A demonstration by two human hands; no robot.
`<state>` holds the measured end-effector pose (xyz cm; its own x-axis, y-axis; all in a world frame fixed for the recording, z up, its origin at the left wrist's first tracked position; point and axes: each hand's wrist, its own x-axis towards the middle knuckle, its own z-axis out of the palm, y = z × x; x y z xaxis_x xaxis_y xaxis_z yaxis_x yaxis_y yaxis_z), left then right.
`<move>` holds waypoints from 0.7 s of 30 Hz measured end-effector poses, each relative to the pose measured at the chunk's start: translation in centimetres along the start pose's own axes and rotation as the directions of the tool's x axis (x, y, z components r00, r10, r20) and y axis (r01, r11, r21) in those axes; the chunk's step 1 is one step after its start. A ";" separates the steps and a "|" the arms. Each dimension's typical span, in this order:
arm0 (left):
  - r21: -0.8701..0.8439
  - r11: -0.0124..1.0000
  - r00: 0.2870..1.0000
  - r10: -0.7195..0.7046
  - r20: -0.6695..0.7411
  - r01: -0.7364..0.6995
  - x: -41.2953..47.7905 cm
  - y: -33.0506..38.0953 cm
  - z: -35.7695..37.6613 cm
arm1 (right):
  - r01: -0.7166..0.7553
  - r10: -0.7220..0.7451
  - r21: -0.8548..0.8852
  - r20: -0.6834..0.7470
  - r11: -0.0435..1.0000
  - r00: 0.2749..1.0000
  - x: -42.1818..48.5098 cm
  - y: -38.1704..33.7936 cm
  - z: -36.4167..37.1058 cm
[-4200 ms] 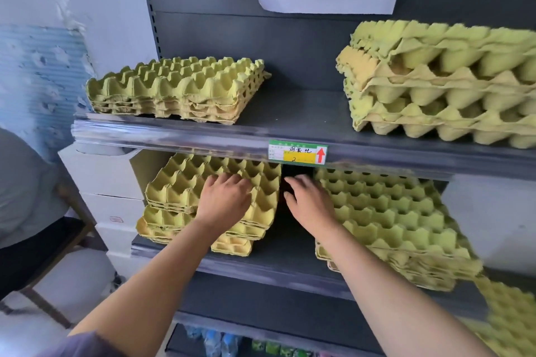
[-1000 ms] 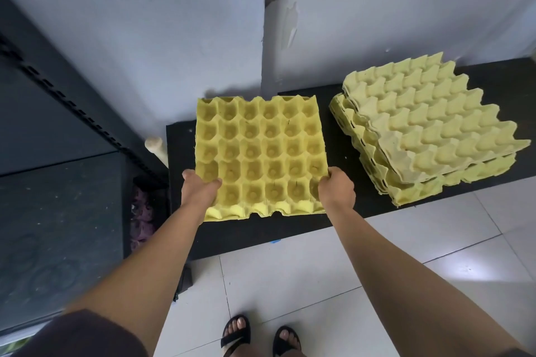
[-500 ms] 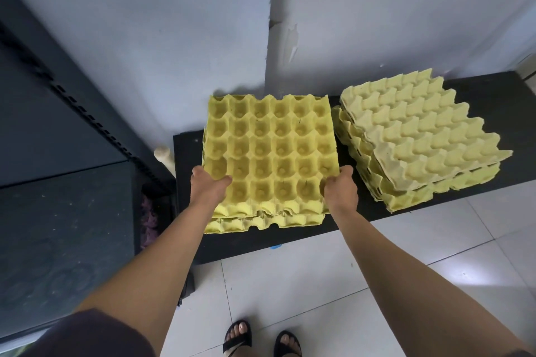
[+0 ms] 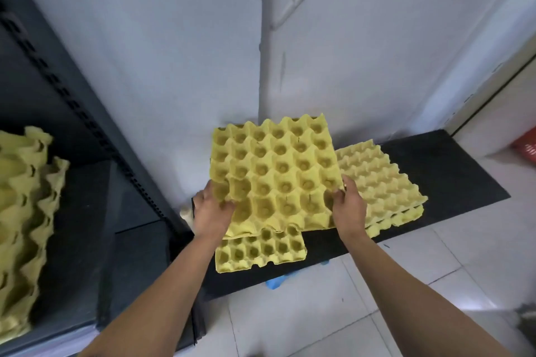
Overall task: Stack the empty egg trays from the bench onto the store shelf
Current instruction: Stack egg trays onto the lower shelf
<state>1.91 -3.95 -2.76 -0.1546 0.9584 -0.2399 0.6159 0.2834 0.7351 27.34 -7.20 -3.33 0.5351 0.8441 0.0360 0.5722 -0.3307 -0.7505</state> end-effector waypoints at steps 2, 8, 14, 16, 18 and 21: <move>0.235 0.959 0.984 0.173 -0.043 -0.158 -1.7 2.2 -2.0 | 0.021 -0.019 0.030 -0.049 0.999 0.999 -0.2 -1.9 -1.9; 0.635 0.401 0.717 0.588 0.374 -0.660 -7.1 5.3 -3.9 | -0.009 0.018 0.134 -0.064 0.991 0.998 -2.0 -5.0 -6.2; 0.822 0.198 0.704 0.641 0.304 -0.535 -14.4 6.7 -4.8 | 0.102 -0.088 0.245 -0.066 0.964 0.994 -6.3 -5.6 -11.6; 0.852 0.184 0.702 0.663 0.261 -0.490 -17.6 6.8 -5.4 | 0.127 -0.116 0.272 -0.058 0.954 0.992 -8.3 -5.6 -13.6; 0.862 0.211 0.709 0.672 0.215 -0.461 -20.9 6.8 -6.2 | 0.153 -0.143 0.283 -0.055 0.947 0.988 -10.2 -5.8 -15.0; 0.867 0.283 0.741 0.658 0.136 -0.410 -25.9 6.9 -8.3 | 0.215 -0.219 0.294 -0.018 0.931 0.976 -13.0 -7.3 -16.7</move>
<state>3.70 -26.53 13.76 0.3953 0.8919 0.2198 0.9074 -0.3420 -0.2441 26.59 -22.84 12.71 0.4081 0.8881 0.2115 0.4646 -0.0026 -0.8855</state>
